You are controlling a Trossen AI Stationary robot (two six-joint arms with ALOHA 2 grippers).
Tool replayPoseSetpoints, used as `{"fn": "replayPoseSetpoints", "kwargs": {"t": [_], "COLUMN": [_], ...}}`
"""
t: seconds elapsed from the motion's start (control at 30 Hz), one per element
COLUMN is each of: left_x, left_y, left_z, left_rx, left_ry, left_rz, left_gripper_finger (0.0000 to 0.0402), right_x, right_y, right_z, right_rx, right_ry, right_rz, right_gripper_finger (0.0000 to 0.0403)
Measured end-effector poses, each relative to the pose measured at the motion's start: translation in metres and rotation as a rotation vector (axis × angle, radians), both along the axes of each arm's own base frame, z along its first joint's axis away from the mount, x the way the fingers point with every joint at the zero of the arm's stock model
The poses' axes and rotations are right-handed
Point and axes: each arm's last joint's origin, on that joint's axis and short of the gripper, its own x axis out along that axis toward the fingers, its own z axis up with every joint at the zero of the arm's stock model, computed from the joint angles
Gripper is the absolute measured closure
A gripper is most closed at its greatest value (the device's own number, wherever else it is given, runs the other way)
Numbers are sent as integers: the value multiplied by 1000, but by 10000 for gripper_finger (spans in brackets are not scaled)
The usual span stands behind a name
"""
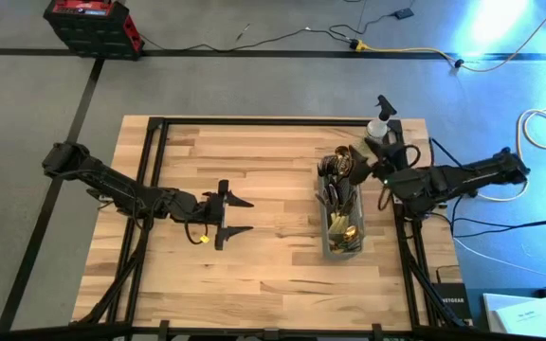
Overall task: Sort silverware
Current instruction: Move the silverware basket to the center of the table
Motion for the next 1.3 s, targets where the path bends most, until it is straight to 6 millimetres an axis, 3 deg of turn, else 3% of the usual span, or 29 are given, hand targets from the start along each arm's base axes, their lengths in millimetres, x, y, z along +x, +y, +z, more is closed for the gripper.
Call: {"fn": "replayPoseSetpoints", "kwargs": {"t": [0.17, 0.43, 0.6, 0.7, 0.9, 1.1, 1.3], "left_x": [0, -1, -1, -1, -1, -1, -1], "left_y": [-2, -4, -4, -4, -4, -4, -4], "left_z": [0, 0, 0, 0, 0, 0, 0], "left_rx": [0, 16, 17, 18, 17, 18, 15], "left_ry": [0, 1, 1, 1, 1, 1, -4], "left_rz": [-7, -17, -17, -17, -17, -17, -16], "left_gripper_finger": [121, 121, 121, 121, 121, 121, 121], "right_x": [11, 16, 14, 13, -4, -22, -36], "right_y": [19, 46, 56, 57, 62, 74, 68], "right_z": [10, 17, 21, 11, -5, 27, 18], "right_rx": [-56, -97, -146, -163, -33, 88, 244], "right_ry": [31, 34, 25, 139, 383, 379, 654], "right_rz": [149, 582, 770, 853, 985, 1210, 1121], "right_gripper_finger": [236, 389, 392, 401, 402, 403, 403]}}
